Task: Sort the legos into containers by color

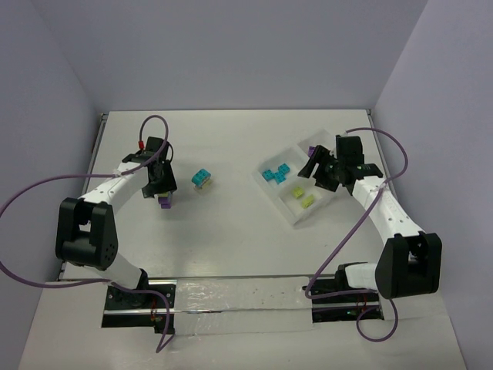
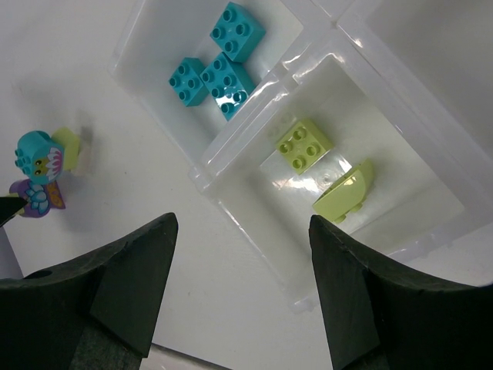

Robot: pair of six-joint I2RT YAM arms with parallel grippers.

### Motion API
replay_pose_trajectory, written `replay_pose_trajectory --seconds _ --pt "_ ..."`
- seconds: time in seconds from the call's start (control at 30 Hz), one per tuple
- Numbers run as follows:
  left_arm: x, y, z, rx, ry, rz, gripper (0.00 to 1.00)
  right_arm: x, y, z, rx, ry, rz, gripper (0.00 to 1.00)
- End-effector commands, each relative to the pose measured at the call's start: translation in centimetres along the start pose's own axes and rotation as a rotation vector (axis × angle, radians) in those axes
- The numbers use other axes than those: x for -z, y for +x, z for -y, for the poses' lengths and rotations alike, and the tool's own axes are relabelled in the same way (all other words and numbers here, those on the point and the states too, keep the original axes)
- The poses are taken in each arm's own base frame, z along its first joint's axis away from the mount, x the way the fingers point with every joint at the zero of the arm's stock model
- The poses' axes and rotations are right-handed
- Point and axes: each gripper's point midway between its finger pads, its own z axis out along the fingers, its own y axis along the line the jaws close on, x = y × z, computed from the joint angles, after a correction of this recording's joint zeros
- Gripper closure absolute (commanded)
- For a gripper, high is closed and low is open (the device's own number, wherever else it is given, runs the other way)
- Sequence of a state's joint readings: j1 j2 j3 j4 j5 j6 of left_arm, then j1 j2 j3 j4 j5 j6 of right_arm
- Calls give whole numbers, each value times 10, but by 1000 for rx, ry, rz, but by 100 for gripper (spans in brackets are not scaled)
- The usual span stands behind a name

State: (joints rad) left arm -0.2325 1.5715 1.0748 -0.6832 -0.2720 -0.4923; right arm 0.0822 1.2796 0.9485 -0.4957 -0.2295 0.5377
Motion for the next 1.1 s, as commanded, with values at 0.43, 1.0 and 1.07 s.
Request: replay_pose_trajectory --seconds 0.43,1.0,1.07 --pt "6 -22 23 16 109 64 56 3 -10 -18 32 -33 26 23" --pt "193 -69 98 -171 794 237 100 42 -20 -98 184 -365 20 23" --pt "211 -69 105 -211 868 253 100 53 -19 -116 219 -461 14 23"
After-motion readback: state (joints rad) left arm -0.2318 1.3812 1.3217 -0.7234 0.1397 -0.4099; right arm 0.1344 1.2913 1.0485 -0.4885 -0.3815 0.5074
